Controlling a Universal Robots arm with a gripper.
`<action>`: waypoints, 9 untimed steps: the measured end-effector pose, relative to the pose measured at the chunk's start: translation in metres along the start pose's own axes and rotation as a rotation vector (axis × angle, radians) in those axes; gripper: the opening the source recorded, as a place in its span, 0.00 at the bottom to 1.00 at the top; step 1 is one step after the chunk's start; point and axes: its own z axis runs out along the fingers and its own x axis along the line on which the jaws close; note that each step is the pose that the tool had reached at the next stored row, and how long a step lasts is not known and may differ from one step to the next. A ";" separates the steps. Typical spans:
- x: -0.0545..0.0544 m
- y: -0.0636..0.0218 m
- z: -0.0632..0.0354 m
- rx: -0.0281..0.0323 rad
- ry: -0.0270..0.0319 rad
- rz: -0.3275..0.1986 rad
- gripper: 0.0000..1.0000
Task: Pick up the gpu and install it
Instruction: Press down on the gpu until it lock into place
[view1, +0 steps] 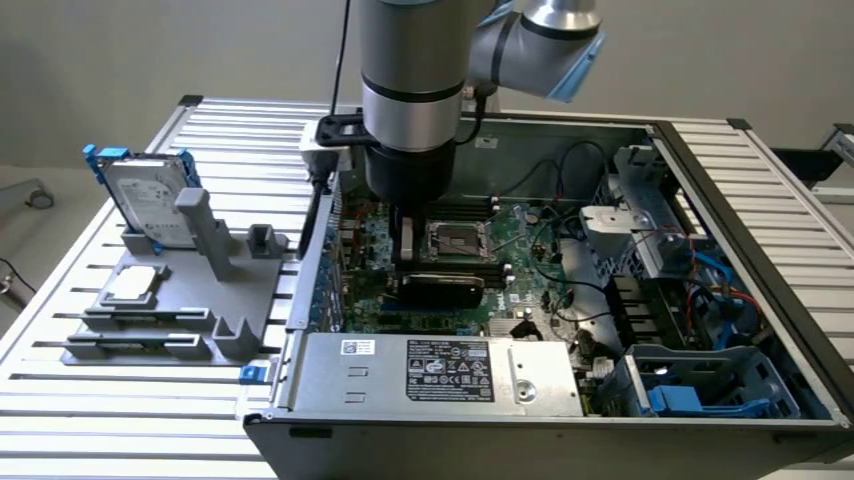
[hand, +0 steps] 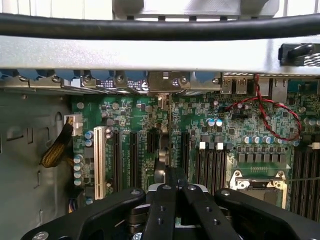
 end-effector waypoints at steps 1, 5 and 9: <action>0.000 0.0000 0.0005 -0.0001 0.0000 0.000 0.11; -0.001 -0.0001 0.0025 -0.0009 0.0001 0.000 0.11; -0.001 -0.0002 0.0043 -0.0018 0.0003 0.000 0.11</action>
